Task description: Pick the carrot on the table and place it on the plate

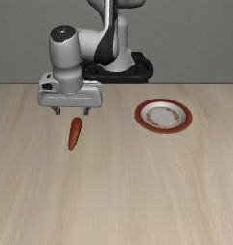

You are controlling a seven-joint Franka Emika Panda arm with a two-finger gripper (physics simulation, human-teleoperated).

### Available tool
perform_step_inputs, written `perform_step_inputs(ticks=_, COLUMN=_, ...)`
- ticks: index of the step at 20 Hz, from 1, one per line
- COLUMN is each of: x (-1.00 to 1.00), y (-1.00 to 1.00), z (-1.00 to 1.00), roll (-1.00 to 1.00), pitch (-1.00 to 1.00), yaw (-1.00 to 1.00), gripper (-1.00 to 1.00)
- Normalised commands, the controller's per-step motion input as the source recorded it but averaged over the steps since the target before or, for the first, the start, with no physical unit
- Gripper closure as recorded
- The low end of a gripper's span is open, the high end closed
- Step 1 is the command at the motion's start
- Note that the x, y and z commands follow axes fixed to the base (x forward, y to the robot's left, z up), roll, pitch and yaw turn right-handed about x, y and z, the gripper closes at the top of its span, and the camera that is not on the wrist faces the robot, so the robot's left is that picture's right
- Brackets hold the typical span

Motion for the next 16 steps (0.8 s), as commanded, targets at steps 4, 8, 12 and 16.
perform_step_inputs(ticks=4, x=0.00, y=0.00, z=-1.00, roll=0.00, pitch=0.00, yaw=0.00, gripper=-1.00)
perform_step_inputs(ticks=8, x=0.00, y=0.00, z=-0.75, roll=0.00, pitch=0.00, yaw=0.00, gripper=1.00)
perform_step_inputs(ticks=12, x=0.00, y=0.00, z=0.00, roll=0.00, pitch=0.00, yaw=0.00, gripper=1.00)
perform_step_inputs(ticks=16, x=0.00, y=0.00, z=0.00, roll=0.00, pitch=0.00, yaw=0.00, gripper=1.00)
